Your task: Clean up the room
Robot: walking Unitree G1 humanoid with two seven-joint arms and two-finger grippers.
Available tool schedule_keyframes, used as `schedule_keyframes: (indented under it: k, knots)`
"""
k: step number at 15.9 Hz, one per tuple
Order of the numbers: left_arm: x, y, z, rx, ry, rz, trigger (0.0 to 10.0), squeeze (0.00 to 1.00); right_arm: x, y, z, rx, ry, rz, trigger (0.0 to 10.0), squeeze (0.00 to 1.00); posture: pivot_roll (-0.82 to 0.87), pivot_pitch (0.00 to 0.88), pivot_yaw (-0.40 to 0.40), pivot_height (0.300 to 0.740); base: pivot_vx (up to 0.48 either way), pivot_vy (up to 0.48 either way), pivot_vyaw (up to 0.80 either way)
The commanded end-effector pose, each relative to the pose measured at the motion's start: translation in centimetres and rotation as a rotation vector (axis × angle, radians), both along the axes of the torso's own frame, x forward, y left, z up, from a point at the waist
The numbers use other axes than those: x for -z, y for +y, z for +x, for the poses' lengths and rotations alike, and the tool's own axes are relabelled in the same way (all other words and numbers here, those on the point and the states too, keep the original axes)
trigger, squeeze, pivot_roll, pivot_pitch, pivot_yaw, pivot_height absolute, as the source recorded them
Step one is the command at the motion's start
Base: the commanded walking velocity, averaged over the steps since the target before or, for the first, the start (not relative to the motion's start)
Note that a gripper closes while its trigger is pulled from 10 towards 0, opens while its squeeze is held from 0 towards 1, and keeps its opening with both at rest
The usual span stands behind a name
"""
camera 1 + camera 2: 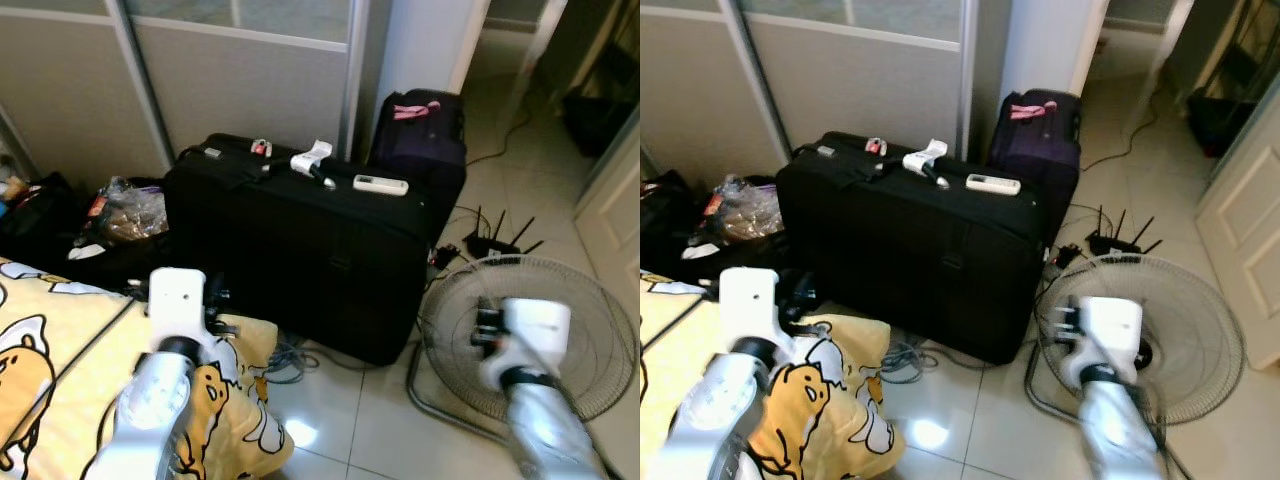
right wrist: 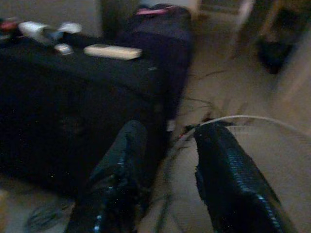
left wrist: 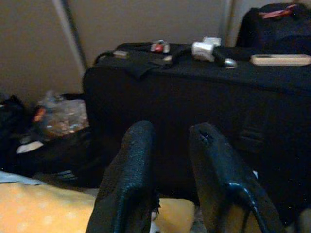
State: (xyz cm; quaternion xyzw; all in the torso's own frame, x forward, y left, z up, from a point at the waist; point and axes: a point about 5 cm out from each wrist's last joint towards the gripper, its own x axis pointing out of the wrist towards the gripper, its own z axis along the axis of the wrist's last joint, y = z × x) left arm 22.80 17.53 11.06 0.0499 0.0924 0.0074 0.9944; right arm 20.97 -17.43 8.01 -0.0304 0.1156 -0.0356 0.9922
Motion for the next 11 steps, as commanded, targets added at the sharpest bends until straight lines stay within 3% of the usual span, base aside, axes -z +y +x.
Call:
schedule_keyframes:
  k: [1, 2, 5, 6, 7, 9, 11]
  knots:
    - [0.2, 0.0, 0.1, -0.003, 0.012, -0.002, 10.0, 0.41, -0.1, 0.4, 0.1, -0.029, -0.009, -0.006, 10.0, 1.00, -0.05, 0.000, 0.024, 0.740, 0.000, 0.000, 0.00]
    - [0.1, -0.2, 0.0, 0.017, 0.006, -0.024, 10.0, 1.00, -0.3, 0.7, 0.1, -0.070, -0.019, -0.004, 10.0, 1.00, -0.05, 0.000, 0.021, 0.740, 0.000, 0.000, 0.00]
    - [-0.3, -0.2, -0.4, -0.021, 0.026, -0.014, 10.0, 1.00, -0.7, 1.6, 0.3, -0.151, -0.024, -0.022, 10.0, 1.00, -0.04, 0.000, 0.012, 0.740, 0.000, 0.000, 0.80]
    - [-0.9, -0.3, -0.6, -0.009, -0.048, -0.058, 10.0, 1.00, -0.9, 1.7, 0.4, -0.202, -0.051, -0.037, 10.0, 1.00, -0.04, 0.000, 0.012, 0.740, 0.000, 0.000, 0.80]
    - [-1.3, -0.2, -1.0, -0.007, -0.083, -0.032, 10.0, 1.00, -1.3, 1.6, 0.5, -0.224, -0.084, -0.042, 10.0, 1.00, -0.03, 0.000, 0.012, 0.740, 0.000, 0.000, 0.80]
    - [-1.2, -0.1, -1.5, -0.002, -0.065, 0.030, 10.0, 1.00, -0.8, 1.2, 0.4, -0.216, -0.050, -0.015, 10.0, 1.00, -0.02, 0.000, 0.013, 0.740, 0.000, 0.000, 0.80]
    - [-1.3, 0.1, -1.9, -0.005, -0.064, 0.022, 10.0, 0.15, -0.5, 1.3, 0.1, -0.227, -0.038, 0.002, 10.0, 1.00, -0.01, 0.000, 0.009, 0.740, 0.000, 0.000, 0.80]
